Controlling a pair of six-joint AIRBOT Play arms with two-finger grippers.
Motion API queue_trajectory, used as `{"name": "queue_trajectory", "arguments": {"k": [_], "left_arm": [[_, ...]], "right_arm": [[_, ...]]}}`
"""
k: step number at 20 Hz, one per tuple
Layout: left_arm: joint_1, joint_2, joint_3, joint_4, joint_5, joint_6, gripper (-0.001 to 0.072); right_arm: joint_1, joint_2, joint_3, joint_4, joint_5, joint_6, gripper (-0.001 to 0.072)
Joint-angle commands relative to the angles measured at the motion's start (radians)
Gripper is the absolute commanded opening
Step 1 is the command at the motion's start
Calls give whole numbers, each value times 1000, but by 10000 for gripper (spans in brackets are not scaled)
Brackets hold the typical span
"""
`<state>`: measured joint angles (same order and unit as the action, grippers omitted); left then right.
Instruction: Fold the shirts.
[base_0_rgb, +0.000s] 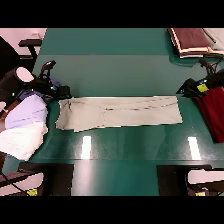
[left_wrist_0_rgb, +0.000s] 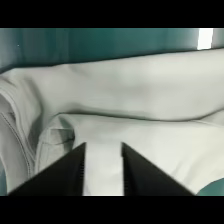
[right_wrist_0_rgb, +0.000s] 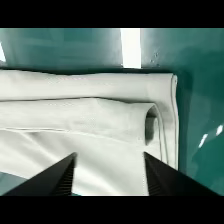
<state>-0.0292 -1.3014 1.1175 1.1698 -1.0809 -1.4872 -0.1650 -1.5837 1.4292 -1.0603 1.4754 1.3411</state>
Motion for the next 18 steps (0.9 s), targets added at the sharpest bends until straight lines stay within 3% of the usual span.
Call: {"name": "queue_trajectory", "arguments": {"k": [1,2,6,10,11,14,18], "left_arm": [[-2,-5,44,-46,-38,3,103],[-2,-4,44,-77,-36,4,29],[-62,-5,43,-142,-3,2,27],[-213,-13,45,-142,124,-37,27],[-247,-27,48,-142,149,-59,27],[-334,-92,61,-166,191,-81,27],[-443,-257,198,-186,201,-80,27]], "right_arm": [[-104,-4,-39,46,34,-53,535],[-141,-2,-84,47,29,-53,535],[-206,-56,-225,63,16,-109,533],[-158,-118,-290,216,-40,-158,497],[-131,-127,-288,219,-43,-158,425],[-66,-114,-287,222,-64,-197,29],[-67,27,-242,263,-40,-192,13]]}}
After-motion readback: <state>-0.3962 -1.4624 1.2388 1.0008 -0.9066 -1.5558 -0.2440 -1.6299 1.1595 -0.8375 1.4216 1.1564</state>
